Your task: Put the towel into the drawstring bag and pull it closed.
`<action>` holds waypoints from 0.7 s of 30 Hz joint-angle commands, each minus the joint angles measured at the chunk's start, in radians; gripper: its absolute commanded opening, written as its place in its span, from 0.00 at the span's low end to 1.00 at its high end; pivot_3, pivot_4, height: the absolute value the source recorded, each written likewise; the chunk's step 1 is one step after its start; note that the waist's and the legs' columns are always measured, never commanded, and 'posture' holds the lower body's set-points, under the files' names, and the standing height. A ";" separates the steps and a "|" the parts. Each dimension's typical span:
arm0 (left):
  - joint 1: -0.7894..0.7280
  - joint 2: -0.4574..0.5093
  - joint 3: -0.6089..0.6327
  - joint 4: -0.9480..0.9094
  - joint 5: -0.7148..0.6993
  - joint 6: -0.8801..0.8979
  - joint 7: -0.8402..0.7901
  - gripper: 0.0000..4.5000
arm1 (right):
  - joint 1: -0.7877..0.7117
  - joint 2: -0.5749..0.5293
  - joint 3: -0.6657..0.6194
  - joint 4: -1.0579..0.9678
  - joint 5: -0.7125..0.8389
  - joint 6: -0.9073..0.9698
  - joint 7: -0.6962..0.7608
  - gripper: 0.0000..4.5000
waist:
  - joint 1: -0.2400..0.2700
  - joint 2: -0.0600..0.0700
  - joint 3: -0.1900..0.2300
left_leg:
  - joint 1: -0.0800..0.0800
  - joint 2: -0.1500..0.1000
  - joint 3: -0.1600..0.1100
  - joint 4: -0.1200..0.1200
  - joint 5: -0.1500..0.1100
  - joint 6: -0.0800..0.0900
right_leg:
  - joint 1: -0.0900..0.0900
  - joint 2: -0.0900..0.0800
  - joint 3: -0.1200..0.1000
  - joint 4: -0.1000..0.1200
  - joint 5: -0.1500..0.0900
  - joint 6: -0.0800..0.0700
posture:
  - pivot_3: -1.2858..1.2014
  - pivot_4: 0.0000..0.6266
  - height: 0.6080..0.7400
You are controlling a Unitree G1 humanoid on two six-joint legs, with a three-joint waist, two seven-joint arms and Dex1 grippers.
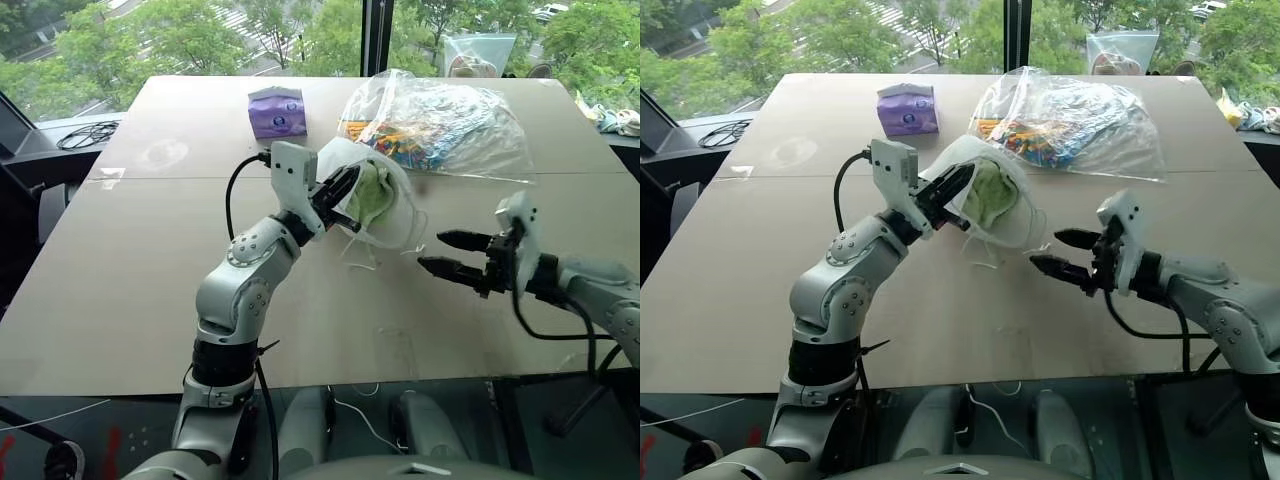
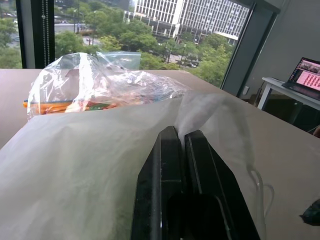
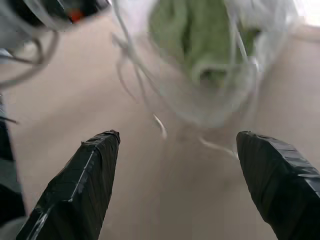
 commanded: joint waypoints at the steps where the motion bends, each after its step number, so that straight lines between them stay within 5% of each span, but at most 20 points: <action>1: -0.010 -0.003 0.001 -0.023 0.004 -0.019 -0.006 0.00 | -0.020 0.046 0.057 0.048 -0.164 -0.089 -0.025 0.88 | 0.001 0.000 0.000 | 0.000 0.000 0.000 0.000 0.000 0.000 | 0.000 0.000 0.000 0.000 0.000 0.000 | 0.52 0.24 1.00; 15: -0.010 0.009 0.008 -0.039 0.000 0.001 0.002 0.00 | -0.092 0.239 0.131 0.301 -0.482 -0.349 0.045 0.88 | 0.006 0.000 0.000 | 0.000 -0.001 0.000 0.000 0.000 0.000 | 0.000 0.001 0.001 0.001 0.000 0.001 | 0.52 0.24 1.00; 18: -0.006 0.012 0.008 -0.043 0.000 0.003 0.001 0.00 | -0.107 0.255 0.139 0.332 -0.510 -0.369 0.074 0.71 | 0.005 0.000 0.000 | 0.000 -0.001 0.000 0.000 0.000 0.000 | 0.000 0.000 0.001 0.001 0.000 0.001 | 0.52 0.24 1.00; 21: -0.005 0.014 0.008 -0.044 0.001 0.004 0.002 0.00 | -0.115 0.273 0.136 0.349 -0.523 -0.371 0.092 0.42 | 0.004 0.000 0.000 | 0.000 -0.001 0.000 0.000 0.000 0.000 | 0.000 0.000 0.001 0.002 0.000 0.001 | 0.52 0.24 1.00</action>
